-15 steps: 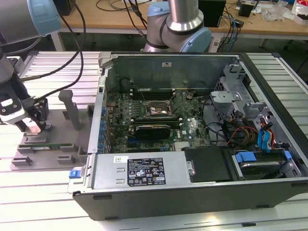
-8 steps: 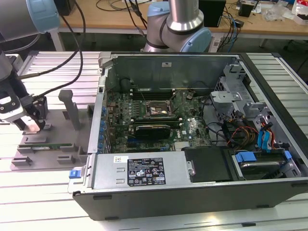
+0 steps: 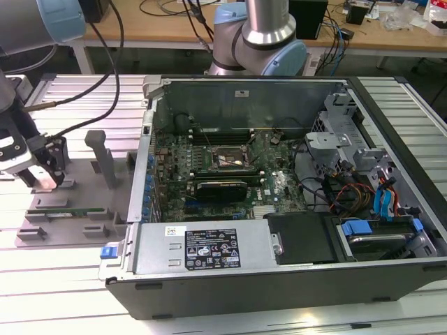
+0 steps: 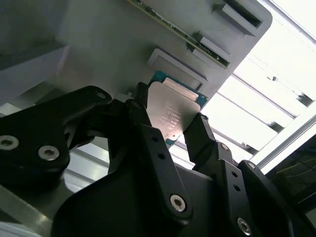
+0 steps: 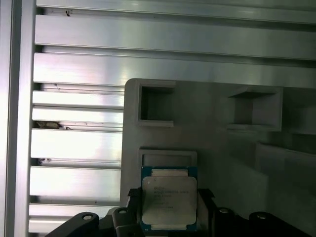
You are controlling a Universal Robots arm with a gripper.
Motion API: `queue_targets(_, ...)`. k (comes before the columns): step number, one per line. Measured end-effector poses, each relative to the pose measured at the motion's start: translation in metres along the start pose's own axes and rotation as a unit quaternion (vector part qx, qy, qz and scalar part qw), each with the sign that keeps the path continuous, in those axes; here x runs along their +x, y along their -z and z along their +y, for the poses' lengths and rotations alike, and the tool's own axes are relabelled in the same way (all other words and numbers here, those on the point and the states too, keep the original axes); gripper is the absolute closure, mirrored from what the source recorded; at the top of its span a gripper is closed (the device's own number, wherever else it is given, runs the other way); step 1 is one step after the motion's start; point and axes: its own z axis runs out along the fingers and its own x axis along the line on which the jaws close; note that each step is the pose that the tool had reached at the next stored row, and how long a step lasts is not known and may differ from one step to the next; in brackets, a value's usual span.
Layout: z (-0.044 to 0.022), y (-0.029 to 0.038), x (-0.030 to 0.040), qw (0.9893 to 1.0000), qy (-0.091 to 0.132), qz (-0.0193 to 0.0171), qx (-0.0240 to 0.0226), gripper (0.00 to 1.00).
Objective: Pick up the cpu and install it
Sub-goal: 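Pick up the cpu and move it towards the insertion slot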
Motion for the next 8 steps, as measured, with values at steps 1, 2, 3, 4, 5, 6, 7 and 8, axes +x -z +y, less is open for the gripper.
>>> queue_targets(1, 0.0, 0.0014, 0.0, 1.0, 0.0, 0.0, 0.0, 0.46)
queue_targets(2, 0.0, 0.0023, -0.0001, 1.0, 0.0, 0.0, 0.0, 0.46)
queue_targets(3, 0.0, 0.0029, -0.0001, 1.0, 0.0, 0.0, 0.0, 0.46)
queue_targets(4, 0.0, 0.0036, -0.0001, 1.0, 0.0, 0.0, 0.0, 0.46)
queue_targets(5, 0.0, 0.0042, -0.0001, 1.0, 0.0, 0.0, 0.0, 0.46)
queue_targets(6, 0.0, 0.0048, -0.0001, 1.0, 0.0, 0.0, 0.0, 0.46)
queue_targets(7, -0.0001, 0.0054, -0.0002, 1.0, 0.0, 0.0, 0.0, 0.46)
queue_targets(8, -0.0001, 0.0065, -0.0002, 1.0, 0.0, 0.0, 0.0, 0.46)
